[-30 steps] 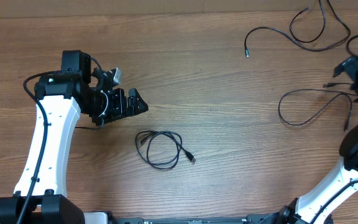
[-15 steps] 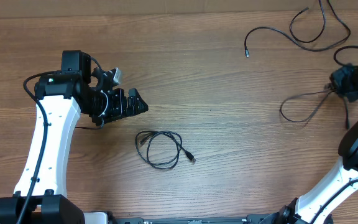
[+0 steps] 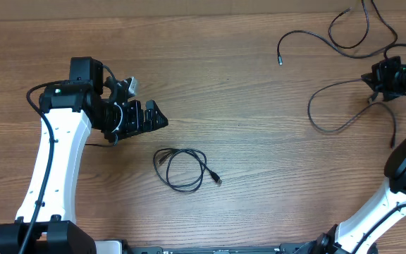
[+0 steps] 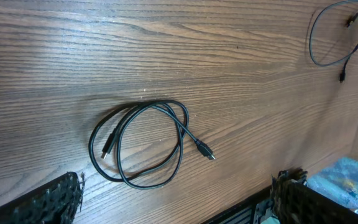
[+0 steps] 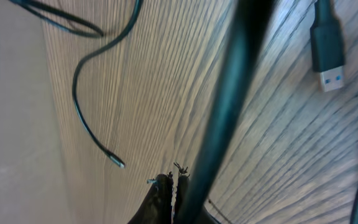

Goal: Untangle cables

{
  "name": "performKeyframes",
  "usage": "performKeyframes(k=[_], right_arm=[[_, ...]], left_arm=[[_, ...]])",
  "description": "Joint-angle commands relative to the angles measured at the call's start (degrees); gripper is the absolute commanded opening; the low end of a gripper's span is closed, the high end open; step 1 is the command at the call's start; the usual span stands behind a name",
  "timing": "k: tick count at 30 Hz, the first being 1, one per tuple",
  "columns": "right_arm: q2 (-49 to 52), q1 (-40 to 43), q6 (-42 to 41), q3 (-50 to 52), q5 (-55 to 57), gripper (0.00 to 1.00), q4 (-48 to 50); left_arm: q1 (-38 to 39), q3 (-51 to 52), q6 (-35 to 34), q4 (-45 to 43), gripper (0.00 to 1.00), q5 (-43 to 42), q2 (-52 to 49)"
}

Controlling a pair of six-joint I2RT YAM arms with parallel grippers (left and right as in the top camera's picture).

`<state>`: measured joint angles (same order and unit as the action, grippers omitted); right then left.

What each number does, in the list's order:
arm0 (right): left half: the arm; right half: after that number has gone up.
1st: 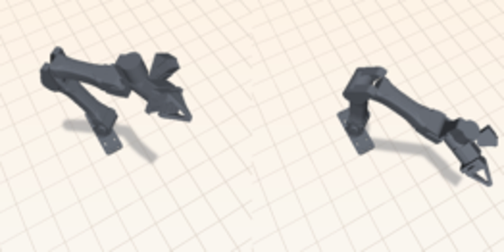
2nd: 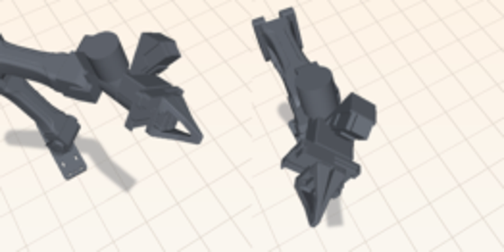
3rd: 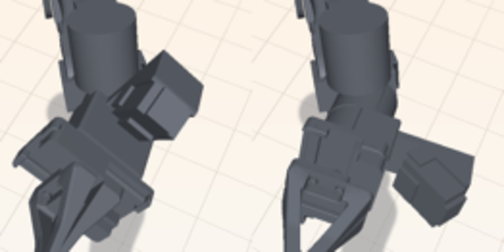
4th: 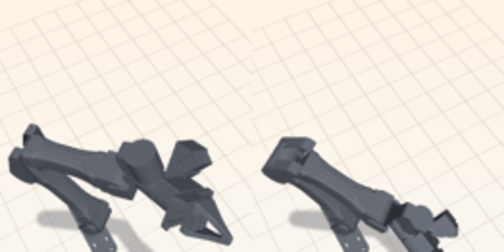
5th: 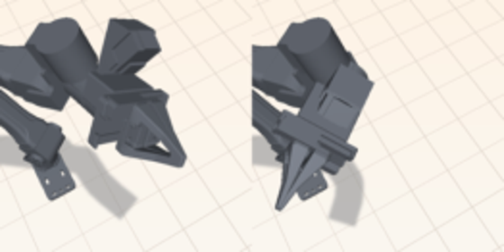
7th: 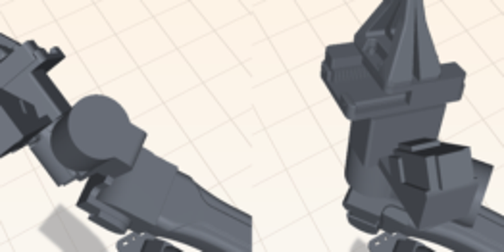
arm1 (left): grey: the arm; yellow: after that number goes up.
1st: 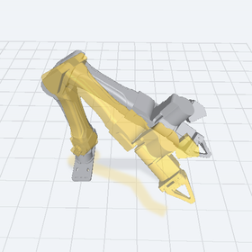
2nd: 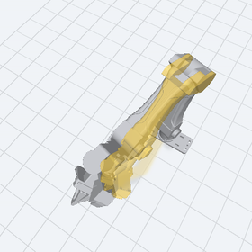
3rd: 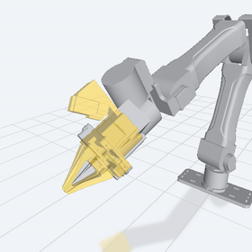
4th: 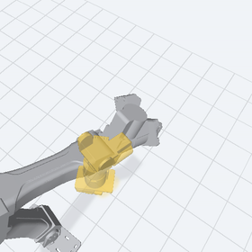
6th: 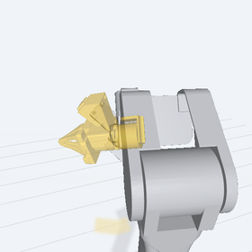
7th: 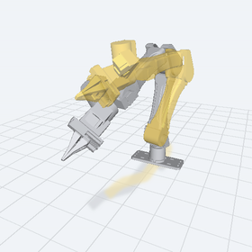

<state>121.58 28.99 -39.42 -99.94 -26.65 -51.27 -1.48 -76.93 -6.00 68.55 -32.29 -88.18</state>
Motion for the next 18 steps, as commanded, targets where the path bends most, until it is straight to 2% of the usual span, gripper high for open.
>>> performKeyframes(k=[1, 5, 8, 12, 18], right_arm=[[-0.8, -0.5, -1.1, -1.7, 11.3, 0.04, -2.2], [-0.7, -1.9, -1.1, -0.6, 33.0, 0.04, -7.4], [-0.7, -1.9, -1.1, 1.2, 36.5, 0.04, -8.3], [-0.6, -1.9, -1.1, 4.8, 36.5, 0.24, -7.4], [-0.6, -1.9, -1.1, 10.4, 36.5, 0.43, -5.0]], left_arm=[[0.0, -0.1, -0.4, 0.0, 1.00, -0.1, 0.0], [0.0, -0.1, -0.4, 0.0, 1.00, -0.1, 0.0], [0.0, -0.1, -0.4, 0.0, 0.99, -0.1, 0.0], [0.0, -0.1, -0.4, 0.0, 0.99, -0.1, 0.0], [0.0, -0.1, -0.4, 0.0, 0.99, -0.1, 0.0]])
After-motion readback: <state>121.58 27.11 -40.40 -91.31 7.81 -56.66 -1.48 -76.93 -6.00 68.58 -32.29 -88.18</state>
